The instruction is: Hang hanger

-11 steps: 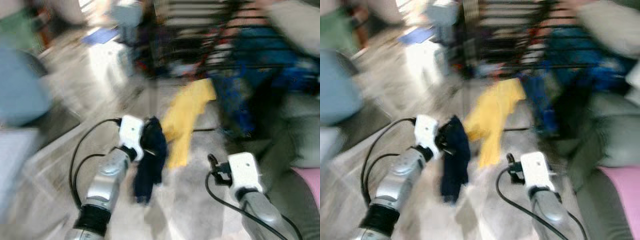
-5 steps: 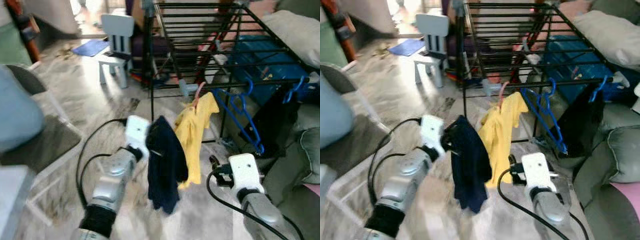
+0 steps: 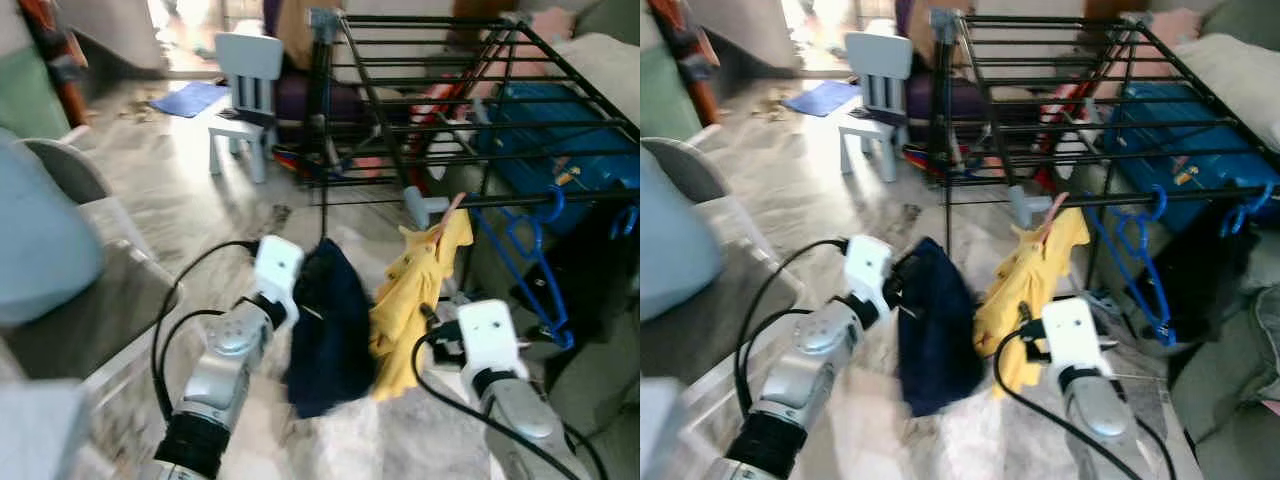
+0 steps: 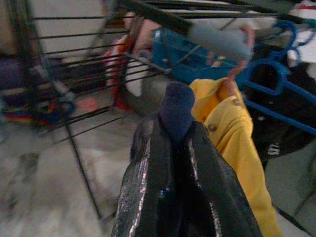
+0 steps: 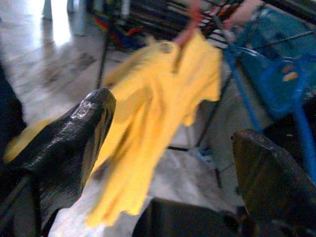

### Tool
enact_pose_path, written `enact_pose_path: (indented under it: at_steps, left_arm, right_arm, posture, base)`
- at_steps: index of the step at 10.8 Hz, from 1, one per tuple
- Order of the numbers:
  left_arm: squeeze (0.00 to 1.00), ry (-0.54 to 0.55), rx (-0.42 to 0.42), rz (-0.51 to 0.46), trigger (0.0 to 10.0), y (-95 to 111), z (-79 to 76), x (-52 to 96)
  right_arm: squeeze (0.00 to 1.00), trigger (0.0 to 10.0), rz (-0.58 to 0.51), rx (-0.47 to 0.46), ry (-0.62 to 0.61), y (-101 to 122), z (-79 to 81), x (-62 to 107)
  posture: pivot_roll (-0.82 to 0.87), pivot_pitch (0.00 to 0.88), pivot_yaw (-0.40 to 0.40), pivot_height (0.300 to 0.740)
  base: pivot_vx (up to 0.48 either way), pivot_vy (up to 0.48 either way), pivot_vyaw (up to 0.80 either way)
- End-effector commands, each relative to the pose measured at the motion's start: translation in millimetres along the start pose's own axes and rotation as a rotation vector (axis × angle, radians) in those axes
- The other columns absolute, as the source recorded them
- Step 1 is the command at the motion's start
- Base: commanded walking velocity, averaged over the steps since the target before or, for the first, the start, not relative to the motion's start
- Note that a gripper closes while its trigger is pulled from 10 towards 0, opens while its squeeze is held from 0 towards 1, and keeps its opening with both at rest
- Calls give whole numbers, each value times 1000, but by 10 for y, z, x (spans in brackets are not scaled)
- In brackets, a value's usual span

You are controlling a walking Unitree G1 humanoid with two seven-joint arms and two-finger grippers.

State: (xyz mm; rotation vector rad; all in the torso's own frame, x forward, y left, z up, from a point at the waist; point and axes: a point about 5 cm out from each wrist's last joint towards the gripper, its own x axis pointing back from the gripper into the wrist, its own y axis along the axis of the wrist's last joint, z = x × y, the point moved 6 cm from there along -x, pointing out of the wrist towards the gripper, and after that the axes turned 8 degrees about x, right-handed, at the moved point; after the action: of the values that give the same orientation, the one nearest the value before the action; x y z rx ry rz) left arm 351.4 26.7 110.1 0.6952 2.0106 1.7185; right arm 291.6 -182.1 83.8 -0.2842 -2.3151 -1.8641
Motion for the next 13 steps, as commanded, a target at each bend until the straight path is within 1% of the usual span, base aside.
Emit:
enact_pose_path:
  at_steps: [1, 5, 11, 13]
  left_arm:
    - [0, -44, -15, -40, 10000, 109, -115, -27]
    - [0, -65, -12, -40, 10000, 126, -141, -28]
    - [0, -72, -8, -33, 10000, 113, -156, -25]
    - [0, -66, -2, -30, 10000, 104, -148, -25]
  right_arm:
    - [0, 10000, 9, 6, -44, -21, -110, 3]
    - [0, 10000, 13, 11, -75, -28, -164, 1]
    - [0, 10000, 22, 18, -89, -49, -222, -6]
    - [0, 10000, 28, 18, -92, -60, -250, -13]
  posture:
    - [-24, 0, -40, 740]
    - [-27, 0, -38, 740]
    - [-27, 0, -38, 740]
    - [-28, 0, -39, 740]
  base:
    - [0, 0, 0]
    - [0, -125, 0]
    - [264, -351, 0]
    - [0, 0, 0]
